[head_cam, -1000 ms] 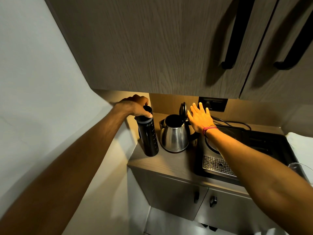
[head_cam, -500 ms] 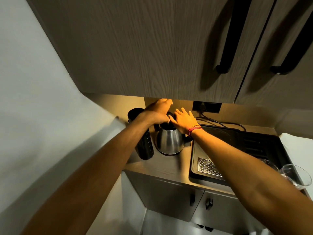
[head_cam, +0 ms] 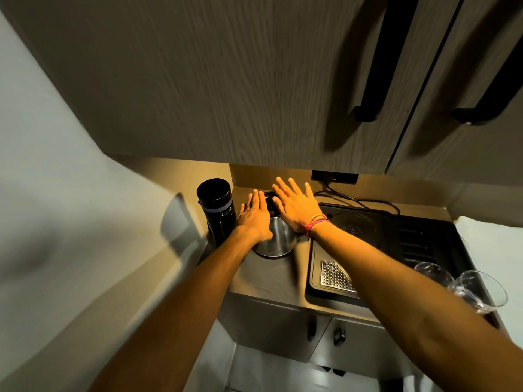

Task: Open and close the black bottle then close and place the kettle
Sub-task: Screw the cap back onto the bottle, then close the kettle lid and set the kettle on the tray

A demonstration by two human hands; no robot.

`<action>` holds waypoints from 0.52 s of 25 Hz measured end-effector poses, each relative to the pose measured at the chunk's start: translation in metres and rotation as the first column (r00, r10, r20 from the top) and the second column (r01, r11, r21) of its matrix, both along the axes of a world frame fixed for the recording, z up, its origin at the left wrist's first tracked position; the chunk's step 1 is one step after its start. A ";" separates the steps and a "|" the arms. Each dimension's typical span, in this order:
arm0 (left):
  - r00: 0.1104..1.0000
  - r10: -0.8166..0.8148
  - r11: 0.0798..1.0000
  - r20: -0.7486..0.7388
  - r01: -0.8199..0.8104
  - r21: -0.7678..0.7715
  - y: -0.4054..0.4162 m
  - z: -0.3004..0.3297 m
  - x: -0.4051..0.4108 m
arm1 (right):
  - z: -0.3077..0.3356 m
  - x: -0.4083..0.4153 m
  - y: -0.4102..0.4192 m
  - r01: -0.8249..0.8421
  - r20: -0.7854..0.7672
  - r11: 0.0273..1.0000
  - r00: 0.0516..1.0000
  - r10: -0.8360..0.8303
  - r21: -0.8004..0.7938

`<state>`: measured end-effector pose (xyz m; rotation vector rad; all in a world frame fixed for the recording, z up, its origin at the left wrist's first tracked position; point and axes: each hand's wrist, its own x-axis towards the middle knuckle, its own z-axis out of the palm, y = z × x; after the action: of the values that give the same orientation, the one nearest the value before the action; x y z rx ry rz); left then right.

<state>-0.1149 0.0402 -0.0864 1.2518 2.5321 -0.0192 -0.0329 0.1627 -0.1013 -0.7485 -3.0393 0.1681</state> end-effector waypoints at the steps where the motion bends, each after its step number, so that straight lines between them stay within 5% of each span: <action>1: 1.000 0.001 1.000 0.023 -0.001 -0.016 0.003 0.003 -0.002 | 0.003 0.000 0.001 0.000 0.010 1.000 1.000 0.000 -0.027; 5: 0.994 0.039 0.999 0.106 -0.039 -0.006 0.015 0.016 -0.013 | 0.035 0.019 0.003 -0.045 0.019 0.968 0.999 0.051 -0.247; 8: 0.995 0.060 0.997 0.075 -0.063 0.036 0.017 0.011 -0.011 | 0.055 0.038 0.003 0.033 0.044 0.956 0.999 -0.021 -0.290; 13: 0.998 0.051 0.988 -0.023 -0.048 0.144 0.024 0.014 0.001 | 0.086 0.063 -0.014 -0.065 -0.079 0.951 0.996 0.043 -0.302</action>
<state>-0.1135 0.0645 -0.0727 1.2479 2.6272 0.1618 0.0300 0.1486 -0.0149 -0.6525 -3.0013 0.6620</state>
